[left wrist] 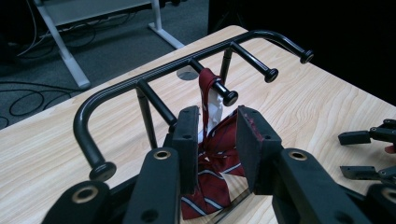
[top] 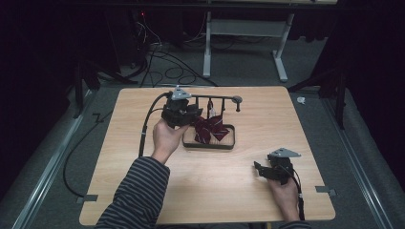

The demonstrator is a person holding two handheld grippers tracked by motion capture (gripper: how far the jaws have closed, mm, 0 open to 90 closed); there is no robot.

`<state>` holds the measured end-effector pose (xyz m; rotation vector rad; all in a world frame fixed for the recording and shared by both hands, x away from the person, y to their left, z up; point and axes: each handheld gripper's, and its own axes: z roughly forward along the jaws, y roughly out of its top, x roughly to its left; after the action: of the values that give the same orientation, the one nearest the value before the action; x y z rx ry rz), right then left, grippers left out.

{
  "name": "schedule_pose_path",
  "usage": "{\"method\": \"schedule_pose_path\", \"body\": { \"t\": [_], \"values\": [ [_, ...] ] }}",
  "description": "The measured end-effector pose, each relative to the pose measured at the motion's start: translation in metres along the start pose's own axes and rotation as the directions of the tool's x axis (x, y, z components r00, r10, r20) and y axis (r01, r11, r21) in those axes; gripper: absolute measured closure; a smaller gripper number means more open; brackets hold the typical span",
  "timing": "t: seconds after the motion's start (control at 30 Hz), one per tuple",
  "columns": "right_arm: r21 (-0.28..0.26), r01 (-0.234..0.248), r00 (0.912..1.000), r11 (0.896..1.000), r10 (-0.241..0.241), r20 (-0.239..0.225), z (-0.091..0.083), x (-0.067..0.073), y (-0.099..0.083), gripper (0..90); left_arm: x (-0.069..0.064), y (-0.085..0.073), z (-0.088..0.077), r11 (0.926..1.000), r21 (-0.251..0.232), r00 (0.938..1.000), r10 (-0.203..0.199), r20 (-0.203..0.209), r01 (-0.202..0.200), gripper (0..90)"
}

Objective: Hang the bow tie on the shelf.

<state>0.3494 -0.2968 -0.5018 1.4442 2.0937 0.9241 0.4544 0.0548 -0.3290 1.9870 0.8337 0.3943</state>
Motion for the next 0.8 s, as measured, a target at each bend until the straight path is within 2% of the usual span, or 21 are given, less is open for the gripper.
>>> {"method": "schedule_pose_path", "body": {
  "t": [0.2,0.5,0.8],
  "values": [
    [0.000,0.003,1.0000,1.000,-0.003,0.000,0.000,0.000,0.000,34.4,0.001,-0.002,-0.004,1.0000,-0.002,1.0000,0.001,0.001,-0.001,70.0],
    [0.000,0.003,1.0000,1.000,-0.003,0.000,0.000,0.000,0.000,34.5,0.005,-0.009,-0.013,0.9995,-0.016,0.9996,-0.026,0.012,0.026,69.8],
    [0.000,-0.001,1.0000,1.000,0.001,-0.001,0.000,0.000,0.000,34.5,0.005,-0.013,-0.020,0.9994,-0.020,0.9996,-0.027,0.012,0.027,69.3]
  ]
}}
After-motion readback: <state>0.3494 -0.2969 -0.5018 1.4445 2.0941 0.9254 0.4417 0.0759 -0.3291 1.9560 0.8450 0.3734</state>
